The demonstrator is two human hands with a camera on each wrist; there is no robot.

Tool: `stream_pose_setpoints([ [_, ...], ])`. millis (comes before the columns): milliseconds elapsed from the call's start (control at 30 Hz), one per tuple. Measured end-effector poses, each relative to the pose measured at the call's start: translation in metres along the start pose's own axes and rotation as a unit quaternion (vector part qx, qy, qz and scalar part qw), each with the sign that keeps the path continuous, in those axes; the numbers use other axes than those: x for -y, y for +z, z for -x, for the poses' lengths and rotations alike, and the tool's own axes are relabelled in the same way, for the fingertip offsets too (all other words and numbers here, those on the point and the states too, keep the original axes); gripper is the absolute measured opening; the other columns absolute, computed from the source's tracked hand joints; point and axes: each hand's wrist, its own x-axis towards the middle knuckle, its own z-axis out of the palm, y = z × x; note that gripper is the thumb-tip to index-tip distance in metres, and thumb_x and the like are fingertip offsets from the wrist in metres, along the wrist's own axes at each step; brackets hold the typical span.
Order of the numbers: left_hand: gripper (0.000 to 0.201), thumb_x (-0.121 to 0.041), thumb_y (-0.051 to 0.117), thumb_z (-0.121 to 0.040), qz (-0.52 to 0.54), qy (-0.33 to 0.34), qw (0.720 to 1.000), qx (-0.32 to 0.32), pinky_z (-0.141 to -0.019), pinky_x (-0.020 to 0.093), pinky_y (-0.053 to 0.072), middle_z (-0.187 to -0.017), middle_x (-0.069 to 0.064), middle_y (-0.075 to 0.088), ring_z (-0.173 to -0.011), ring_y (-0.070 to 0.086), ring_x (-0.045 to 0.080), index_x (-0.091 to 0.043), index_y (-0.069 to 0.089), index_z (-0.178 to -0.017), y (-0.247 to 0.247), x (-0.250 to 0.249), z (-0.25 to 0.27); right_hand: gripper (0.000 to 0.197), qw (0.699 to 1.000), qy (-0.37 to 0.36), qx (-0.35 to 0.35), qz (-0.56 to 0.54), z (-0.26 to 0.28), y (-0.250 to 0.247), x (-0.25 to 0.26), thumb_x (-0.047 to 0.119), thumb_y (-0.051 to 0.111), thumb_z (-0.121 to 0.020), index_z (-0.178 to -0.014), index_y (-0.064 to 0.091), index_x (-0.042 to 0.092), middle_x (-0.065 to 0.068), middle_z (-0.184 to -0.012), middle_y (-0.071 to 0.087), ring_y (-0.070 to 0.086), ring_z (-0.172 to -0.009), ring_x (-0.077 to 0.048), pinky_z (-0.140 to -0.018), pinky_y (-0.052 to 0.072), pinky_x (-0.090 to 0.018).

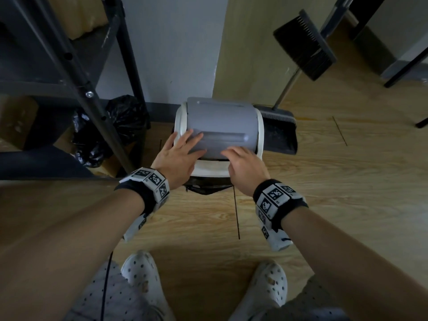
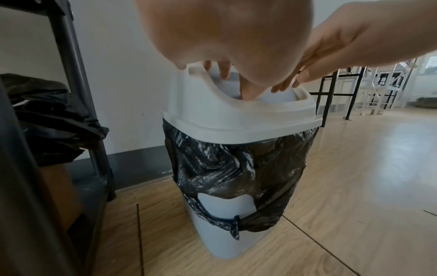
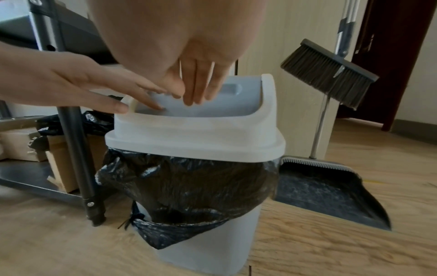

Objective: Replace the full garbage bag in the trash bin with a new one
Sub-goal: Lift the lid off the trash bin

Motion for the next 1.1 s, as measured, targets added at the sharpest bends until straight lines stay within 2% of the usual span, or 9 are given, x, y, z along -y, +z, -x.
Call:
stream_pose_setpoints([
  [133, 0.057, -0.014, 0.037, -0.095, 0.064, -0.013, 0.998, -0.01, -0.118, 0.038, 0.0, -0.16, 0.001, -0.006, -0.148, -0.008, 0.019, -0.026, 0.02, -0.148, -0.003, 0.003, -0.001, 0.048, 0.997, 0.042, -0.052, 0.027, 0.001, -0.002, -0.017, 0.016, 0.046, -0.092, -0.14, 0.039, 0.011, -0.01, -0.15, 0.033, 0.03, -0.139, -0.026, -0.111, 0.027, -0.042],
  [233, 0.056, -0.011, 0.039, -0.096, 0.115, -0.04, 0.992, -0.025, -0.119, 0.038, 0.007, -0.16, 0.003, -0.01, -0.148, -0.006, 0.021, -0.024, 0.023, -0.148, -0.009, 0.007, -0.003, 0.049, 0.994, 0.098, -0.045, 0.0, -0.002, -0.004, -0.025, 0.022, 0.042, -0.096, -0.143, 0.034, 0.015, -0.009, -0.156, 0.018, 0.019, -0.144, -0.025, -0.113, 0.024, -0.045],
  [333, 0.055, -0.009, 0.042, -0.095, 0.191, -0.087, 0.977, -0.024, -0.118, 0.039, 0.02, -0.159, 0.002, -0.013, -0.148, -0.001, 0.022, -0.026, 0.028, -0.146, -0.016, 0.011, -0.008, 0.045, 0.99, 0.125, -0.039, -0.046, -0.006, -0.007, -0.03, 0.02, 0.044, -0.096, -0.14, 0.038, 0.012, -0.008, -0.157, 0.014, 0.019, -0.143, -0.025, -0.113, 0.026, -0.044],
  [433, 0.064, -0.008, 0.047, -0.093, 0.285, -0.139, 0.948, -0.022, -0.113, 0.036, 0.03, -0.16, 0.003, -0.007, -0.146, 0.014, 0.023, -0.027, 0.022, -0.148, -0.023, 0.012, -0.013, 0.043, 0.982, 0.144, -0.09, -0.086, -0.014, -0.01, -0.036, 0.014, 0.046, -0.095, -0.137, 0.04, 0.009, -0.012, -0.154, 0.019, 0.022, -0.142, -0.028, -0.112, 0.032, -0.042],
  [533, 0.075, -0.006, 0.054, -0.09, 0.364, -0.192, 0.911, -0.034, -0.109, 0.034, 0.033, -0.158, 0.006, 0.017, -0.14, 0.032, 0.026, -0.026, 0.014, -0.15, -0.023, 0.014, -0.021, 0.052, 0.96, 0.197, -0.104, -0.172, -0.023, -0.017, -0.041, 0.01, 0.047, -0.094, -0.143, 0.029, 0.01, -0.013, -0.152, 0.024, 0.033, -0.137, -0.029, -0.106, 0.036, -0.038],
  [600, 0.077, -0.006, 0.057, -0.087, 0.426, -0.229, 0.874, -0.046, -0.109, 0.037, 0.036, -0.152, 0.004, 0.035, -0.136, 0.04, 0.024, -0.026, 0.016, -0.149, -0.02, 0.017, -0.026, 0.057, 0.944, 0.23, -0.107, -0.212, -0.027, -0.019, -0.045, 0.006, 0.048, -0.092, -0.145, 0.027, 0.012, -0.014, -0.146, 0.033, 0.041, -0.129, -0.03, -0.102, 0.038, -0.036],
  [700, 0.079, -0.004, 0.063, -0.083, 0.484, -0.247, 0.838, -0.054, -0.107, 0.04, 0.041, -0.147, 0.002, 0.042, -0.132, 0.045, 0.021, -0.022, 0.023, -0.148, -0.016, 0.021, -0.03, 0.058, 0.915, 0.273, -0.109, -0.275, -0.033, -0.016, -0.055, 0.001, 0.049, -0.088, -0.142, 0.032, 0.016, -0.013, -0.133, 0.052, 0.052, -0.12, -0.03, -0.1, 0.044, -0.041],
  [900, 0.078, -0.002, 0.071, -0.075, 0.52, -0.283, 0.805, -0.038, -0.104, 0.039, 0.044, -0.138, 0.01, 0.051, -0.125, 0.052, 0.024, -0.011, 0.034, -0.143, -0.014, 0.027, -0.036, 0.045, 0.872, 0.323, -0.098, -0.355, -0.036, -0.006, -0.067, 0.0, 0.058, -0.081, -0.125, 0.055, 0.011, -0.007, -0.112, 0.067, 0.063, -0.103, -0.023, -0.086, 0.053, -0.036],
  [1100, 0.074, 0.002, 0.07, -0.075, 0.536, -0.298, 0.789, -0.038, -0.101, 0.041, 0.046, -0.136, 0.012, 0.053, -0.121, 0.054, 0.025, -0.01, 0.037, -0.14, -0.019, 0.027, -0.04, 0.045, 0.871, 0.316, -0.098, -0.364, -0.037, -0.011, -0.069, -0.002, 0.059, -0.078, -0.121, 0.058, 0.012, -0.007, -0.113, 0.067, 0.062, -0.105, -0.022, -0.093, 0.052, -0.04],
])
